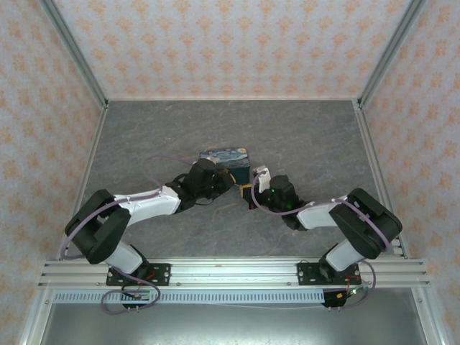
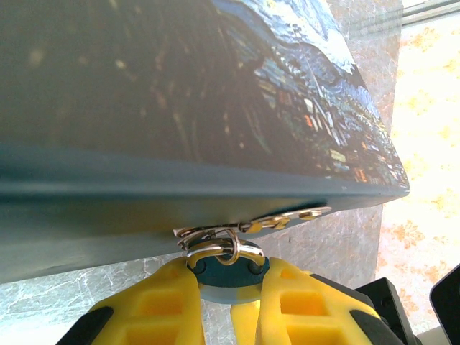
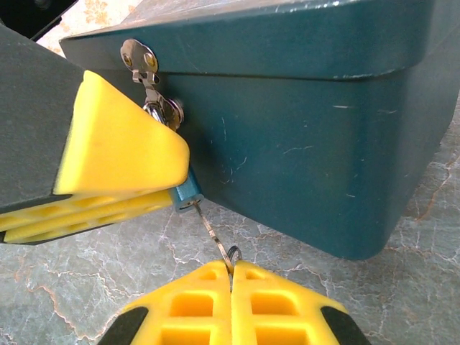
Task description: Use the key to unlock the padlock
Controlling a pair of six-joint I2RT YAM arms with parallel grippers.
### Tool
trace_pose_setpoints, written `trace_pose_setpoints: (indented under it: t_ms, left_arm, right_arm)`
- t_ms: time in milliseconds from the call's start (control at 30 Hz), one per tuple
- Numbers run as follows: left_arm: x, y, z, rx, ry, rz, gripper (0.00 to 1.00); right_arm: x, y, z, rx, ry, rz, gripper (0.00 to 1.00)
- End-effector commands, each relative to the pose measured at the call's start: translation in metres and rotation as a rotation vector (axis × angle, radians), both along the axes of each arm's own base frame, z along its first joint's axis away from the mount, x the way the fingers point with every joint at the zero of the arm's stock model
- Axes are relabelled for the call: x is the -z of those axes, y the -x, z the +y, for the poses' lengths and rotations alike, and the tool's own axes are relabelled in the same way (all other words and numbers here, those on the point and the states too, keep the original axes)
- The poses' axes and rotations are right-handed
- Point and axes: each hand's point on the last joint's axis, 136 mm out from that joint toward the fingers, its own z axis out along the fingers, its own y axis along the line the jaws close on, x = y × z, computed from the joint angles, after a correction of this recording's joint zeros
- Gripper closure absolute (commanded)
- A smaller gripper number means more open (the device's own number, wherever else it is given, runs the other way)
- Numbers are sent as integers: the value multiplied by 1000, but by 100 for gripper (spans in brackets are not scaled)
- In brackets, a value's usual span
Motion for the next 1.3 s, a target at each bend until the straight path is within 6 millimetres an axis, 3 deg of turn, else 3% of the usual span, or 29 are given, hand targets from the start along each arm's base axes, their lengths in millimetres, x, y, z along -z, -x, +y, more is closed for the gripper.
trace_pose_setpoints:
  t_ms: [0,533,1067,1267]
  left_arm:
    - [-12,-7,-10,-1,34,-26,99]
    - [-30,-2,-19,29,84,-44,99]
    - [0,3,-21,45,42,2,99]
    - [22,2,-25,43,45,36,99]
  right_arm:
    - [-16,-1,7,-22,-45,-38,100]
    - [-23,-14,21,-31,-80,-52,100]
    - [-51,-23,33,-32,-192,-82,100]
    - [-33,-16,28,13,-237,53,100]
